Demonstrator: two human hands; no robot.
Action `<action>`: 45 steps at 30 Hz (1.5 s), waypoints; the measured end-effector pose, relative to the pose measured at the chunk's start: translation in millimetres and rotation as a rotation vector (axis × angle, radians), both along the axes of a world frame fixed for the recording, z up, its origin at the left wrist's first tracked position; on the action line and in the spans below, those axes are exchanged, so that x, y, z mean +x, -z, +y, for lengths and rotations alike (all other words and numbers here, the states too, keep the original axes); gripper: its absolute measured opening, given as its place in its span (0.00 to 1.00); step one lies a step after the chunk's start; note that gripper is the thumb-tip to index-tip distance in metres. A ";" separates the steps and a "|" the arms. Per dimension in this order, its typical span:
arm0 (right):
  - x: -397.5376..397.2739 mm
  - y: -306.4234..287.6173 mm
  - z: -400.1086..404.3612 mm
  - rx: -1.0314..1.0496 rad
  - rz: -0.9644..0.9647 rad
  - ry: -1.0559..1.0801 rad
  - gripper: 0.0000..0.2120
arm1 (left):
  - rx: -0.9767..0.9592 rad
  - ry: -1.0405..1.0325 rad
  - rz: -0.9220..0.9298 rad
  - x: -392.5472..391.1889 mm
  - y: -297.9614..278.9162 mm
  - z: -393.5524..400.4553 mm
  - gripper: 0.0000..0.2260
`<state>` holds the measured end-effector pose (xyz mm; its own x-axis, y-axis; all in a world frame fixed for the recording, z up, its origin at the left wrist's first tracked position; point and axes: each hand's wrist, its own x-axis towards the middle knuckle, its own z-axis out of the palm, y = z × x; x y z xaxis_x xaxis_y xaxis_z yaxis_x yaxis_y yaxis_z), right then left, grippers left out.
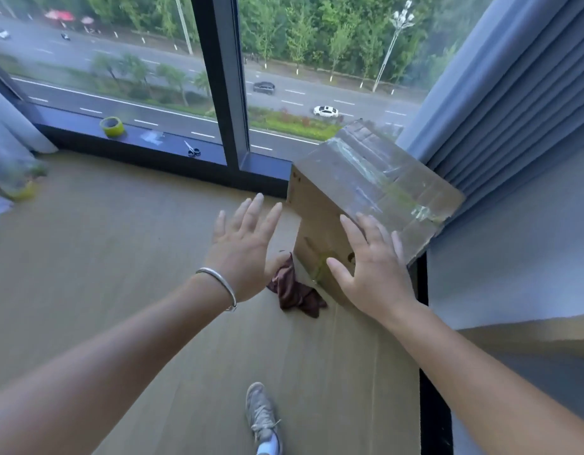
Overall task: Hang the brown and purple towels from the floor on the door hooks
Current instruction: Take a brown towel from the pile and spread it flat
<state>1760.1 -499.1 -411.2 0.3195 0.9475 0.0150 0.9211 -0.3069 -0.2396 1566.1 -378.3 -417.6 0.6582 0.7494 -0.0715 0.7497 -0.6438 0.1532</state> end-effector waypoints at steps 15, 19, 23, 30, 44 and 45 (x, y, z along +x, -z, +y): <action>65.3 499.2 6.9 -0.425 0.201 0.014 0.32 | -0.334 0.059 0.049 33.2 476.4 -3.3 0.28; 94.4 618.1 2.5 -0.509 0.195 0.005 0.32 | -0.383 0.153 0.051 64.1 598.1 -12.6 0.27; 121.7 704.4 10.5 -0.534 0.235 0.056 0.29 | -0.424 0.280 0.066 114.9 691.6 -14.9 0.18; 159.5 801.7 53.1 -0.505 0.218 0.207 0.21 | -0.318 0.368 0.093 202.4 790.4 -16.3 0.19; 118.8 770.2 97.9 -0.088 1.131 0.509 0.12 | -0.173 0.203 0.018 95.0 773.2 44.4 0.26; 112.7 765.9 102.0 -0.089 1.223 0.486 0.12 | -0.151 0.196 -0.121 96.5 766.1 48.3 0.22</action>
<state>1872.8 -397.2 -1177.1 0.3877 0.7160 -0.5805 -0.0818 -0.6006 -0.7954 1662.6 -330.0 -1183.7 0.8000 0.5939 -0.0848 0.5836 -0.7375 0.3399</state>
